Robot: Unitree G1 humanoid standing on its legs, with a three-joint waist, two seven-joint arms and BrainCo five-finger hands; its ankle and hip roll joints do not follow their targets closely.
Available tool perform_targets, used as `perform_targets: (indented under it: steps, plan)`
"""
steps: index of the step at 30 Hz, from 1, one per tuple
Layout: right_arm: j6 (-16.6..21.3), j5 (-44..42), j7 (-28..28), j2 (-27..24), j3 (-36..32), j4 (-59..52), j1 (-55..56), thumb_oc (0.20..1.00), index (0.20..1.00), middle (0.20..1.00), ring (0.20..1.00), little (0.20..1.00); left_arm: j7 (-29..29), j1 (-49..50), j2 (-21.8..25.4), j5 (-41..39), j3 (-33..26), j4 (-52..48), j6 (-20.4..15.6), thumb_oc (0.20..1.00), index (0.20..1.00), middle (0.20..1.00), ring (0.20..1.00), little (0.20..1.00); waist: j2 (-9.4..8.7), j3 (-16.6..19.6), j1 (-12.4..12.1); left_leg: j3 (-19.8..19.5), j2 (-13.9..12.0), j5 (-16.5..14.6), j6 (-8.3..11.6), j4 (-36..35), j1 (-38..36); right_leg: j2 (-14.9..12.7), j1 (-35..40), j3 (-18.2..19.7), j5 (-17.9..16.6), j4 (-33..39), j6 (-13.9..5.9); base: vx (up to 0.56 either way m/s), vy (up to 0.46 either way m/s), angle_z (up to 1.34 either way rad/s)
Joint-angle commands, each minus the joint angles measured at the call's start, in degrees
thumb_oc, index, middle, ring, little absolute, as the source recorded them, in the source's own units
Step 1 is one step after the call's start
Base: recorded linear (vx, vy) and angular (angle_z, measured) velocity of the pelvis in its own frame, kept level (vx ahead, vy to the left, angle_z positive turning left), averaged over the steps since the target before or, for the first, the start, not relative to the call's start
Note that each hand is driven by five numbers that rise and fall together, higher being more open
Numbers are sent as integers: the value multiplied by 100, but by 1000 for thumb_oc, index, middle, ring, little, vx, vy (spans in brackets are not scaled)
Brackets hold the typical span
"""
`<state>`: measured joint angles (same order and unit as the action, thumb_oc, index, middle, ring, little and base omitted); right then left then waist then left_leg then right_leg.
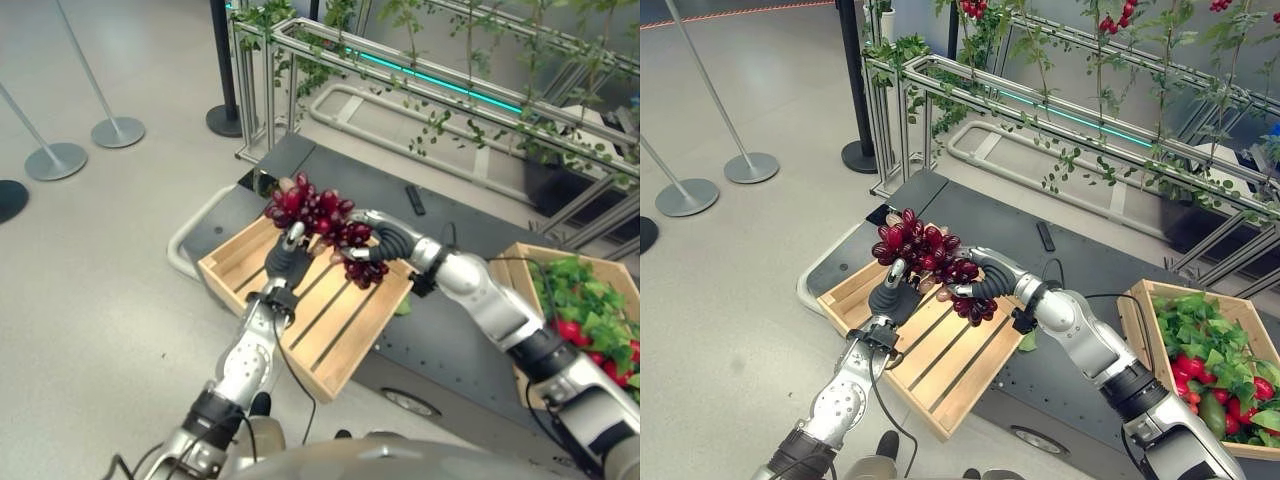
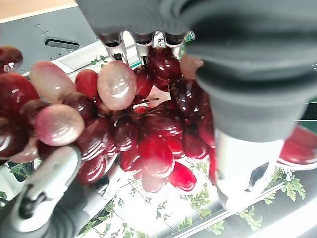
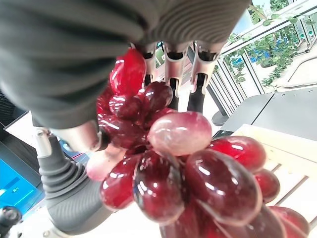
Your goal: Pick up the fruits from the basket on one side to the basket on the other side
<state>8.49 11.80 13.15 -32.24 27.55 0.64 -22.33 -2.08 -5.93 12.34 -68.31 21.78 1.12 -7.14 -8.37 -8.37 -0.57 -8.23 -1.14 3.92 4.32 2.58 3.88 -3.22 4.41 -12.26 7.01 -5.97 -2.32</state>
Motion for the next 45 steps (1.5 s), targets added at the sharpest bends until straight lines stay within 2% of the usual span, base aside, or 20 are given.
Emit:
perform_targets:
  steps: [1, 7, 8, 9, 10, 11, 12, 24, 25, 27, 39, 40, 41, 45]
  plan:
    - [157, 68, -17, 81, 219, -214, -131, 200, 200, 200, 200, 200, -243, -776, -269, 67, 356, -686, -183, 1000, 1000, 1000, 1000, 1000, -51, 148, 69, 44, 8, -692, -198, 322, -230, -151, -167, -38, 31, -431, -429, 0, 0, 0]
    - [157, 37, 7, 75, 248, -242, -126, 200, 200, 200, 200, 200, -233, -847, -320, 44, 429, -696, -182, 1000, 1000, 1000, 1000, 1000, -69, 156, 81, 26, -9, -691, -182, 319, -240, -126, -157, -52, 37, -426, -419, -1, -5, 3]
    - [161, 37, -3, 74, 254, -241, -124, 200, 200, 200, 200, 200, -231, -879, -335, 52, 483, -699, -180, 834, 834, 834, 834, 834, -72, 156, 91, 20, -15, -691, -176, 319, -244, -119, -157, -53, 43, -434, -413, -1, -12, 7]
    - [163, 34, -7, 73, 249, -256, -123, 200, 200, 200, 200, 200, -225, -906, -345, 59, 508, -703, -182, 608, 608, 608, 608, 608, -74, 156, 99, 23, -23, -695, -172, 323, -246, -118, -159, -55, 43, -439, -410, -1, -12, 7]
    - [163, 33, -7, 72, 248, -257, -123, 200, 200, 200, 200, 200, -225, -907, -346, 59, 509, -702, -182, 555, 555, 555, 555, 555, -73, 155, 98, 23, -23, -696, -172, 324, -245, -117, -159, -55, 44, -440, -409, 0, 0, 0]
    - [156, 17, -9, 82, 262, -276, -137, 200, 200, 200, 200, 200, -203, -943, -362, 70, 551, -695, -215, 247, 247, 247, 247, 247, -76, 156, 104, 19, -24, -699, -171, 326, -249, -110, -159, -59, 46, -447, -404, 0, 0, 0]
    - [158, 30, -26, 84, 269, -282, -150, 200, 200, 200, 200, 200, -187, -965, -376, 64, 569, -693, -223, 200, 200, 200, 200, 200, -78, 155, 108, 19, -26, -697, -168, 318, -258, -105, -156, -60, 46, -444, -403, 0, 0, 0]
    - [146, -2, -77, 149, 350, -244, -221, 200, 200, 200, 200, 200, -168, -1051, -407, 95, 698, -678, -211, 200, 200, 200, 200, 200, -86, 146, 121, 51, -28, -703, -183, 307, -249, -122, -190, -43, 14, -426, -430, 0, 0, 0]
    - [150, -11, -48, 137, 345, -251, -208, 200, 200, 200, 200, 200, -135, -1105, -369, 43, 471, -617, -257, 200, 200, 200, 200, 200, -83, 156, 120, 56, -26, -704, -187, 299, -252, -128, -186, -37, 6, -411, -436, 0, 0, 0]
    - [140, 24, -22, 142, 349, -226, -200, 200, 200, 200, 200, 200, -154, -1086, -374, 29, 467, -669, -240, 200, 200, 200, 200, 200, -76, 162, 127, 75, -24, -707, -193, 288, -262, -135, -185, -27, -6, -400, -440, 0, 0, 0]
    - [114, 1, -1, 203, 419, -195, -204, 200, 200, 200, 200, 200, -161, -1011, -398, 40, 633, -797, -204, 200, 200, 200, 200, 200, -76, 149, 119, 102, -15, -706, -208, 279, -250, -135, -208, 6, -15, -390, -439, 1, 3, 0]
    - [108, -12, 5, 208, 416, -194, -202, 567, 567, 567, 567, 567, -157, -1001, -397, 50, 643, -792, -200, 200, 200, 200, 200, 200, -75, 148, 118, 101, -13, -706, -209, 275, -251, -134, -210, 7, -14, -390, -437, 0, 0, 0]
    - [107, -12, 6, 208, 416, -194, -201, 1000, 1000, 1000, 1000, 1000, -157, -1001, -397, 50, 644, -793, -200, 200, 200, 200, 200, 200, -76, 148, 118, 102, -13, -705, -209, 274, -251, -134, -211, 7, -14, -390, -437, 0, 0, 0]
    - [104, -73, -36, 200, 360, -241, -167, 1000, 1000, 1000, 1000, 1000, -173, -939, -403, 67, 653, -779, -200, 200, 200, 200, 200, 200, -63, 134, 125, 93, -7, -705, -210, 272, -249, -137, -227, 14, -14, -397, -437, 0, 0, 0]
